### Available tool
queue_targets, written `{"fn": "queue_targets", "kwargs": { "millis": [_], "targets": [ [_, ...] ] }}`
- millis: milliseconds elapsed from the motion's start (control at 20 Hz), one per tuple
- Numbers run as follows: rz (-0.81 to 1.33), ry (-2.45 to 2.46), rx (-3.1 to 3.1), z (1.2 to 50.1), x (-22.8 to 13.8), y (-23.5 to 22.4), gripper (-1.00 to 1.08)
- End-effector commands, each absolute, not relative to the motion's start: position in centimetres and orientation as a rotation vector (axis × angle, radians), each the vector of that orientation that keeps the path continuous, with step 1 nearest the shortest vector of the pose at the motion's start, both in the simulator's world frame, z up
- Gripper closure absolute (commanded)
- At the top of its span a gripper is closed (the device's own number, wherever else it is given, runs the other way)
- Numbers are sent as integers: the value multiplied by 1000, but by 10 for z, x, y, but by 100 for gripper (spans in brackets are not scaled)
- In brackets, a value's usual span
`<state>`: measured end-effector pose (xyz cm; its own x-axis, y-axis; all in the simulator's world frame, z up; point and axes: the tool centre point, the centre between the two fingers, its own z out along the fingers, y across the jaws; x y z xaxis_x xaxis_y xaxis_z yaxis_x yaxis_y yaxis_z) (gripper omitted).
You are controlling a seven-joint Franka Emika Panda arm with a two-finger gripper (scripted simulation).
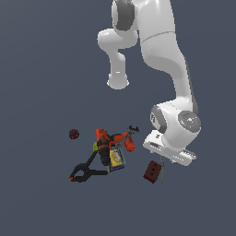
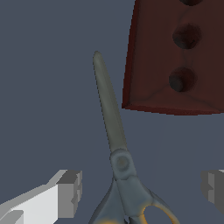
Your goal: Pick up a designated object from a clutter of objects.
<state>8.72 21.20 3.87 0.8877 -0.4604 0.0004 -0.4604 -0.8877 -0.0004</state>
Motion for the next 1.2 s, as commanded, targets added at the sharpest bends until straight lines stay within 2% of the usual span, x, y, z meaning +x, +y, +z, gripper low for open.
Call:
{"fn": "queue_targets", "kwargs": {
  "millis": [0, 400, 450, 1150],
  "targets": [
    [0, 746, -3052, 25, 86, 212, -92],
    [0, 748, -3051, 8, 88, 212, -92],
    [0, 748, -3051, 8, 88, 212, 108],
    [-1, 749, -3051, 13, 87, 209, 108]
  ]
}}
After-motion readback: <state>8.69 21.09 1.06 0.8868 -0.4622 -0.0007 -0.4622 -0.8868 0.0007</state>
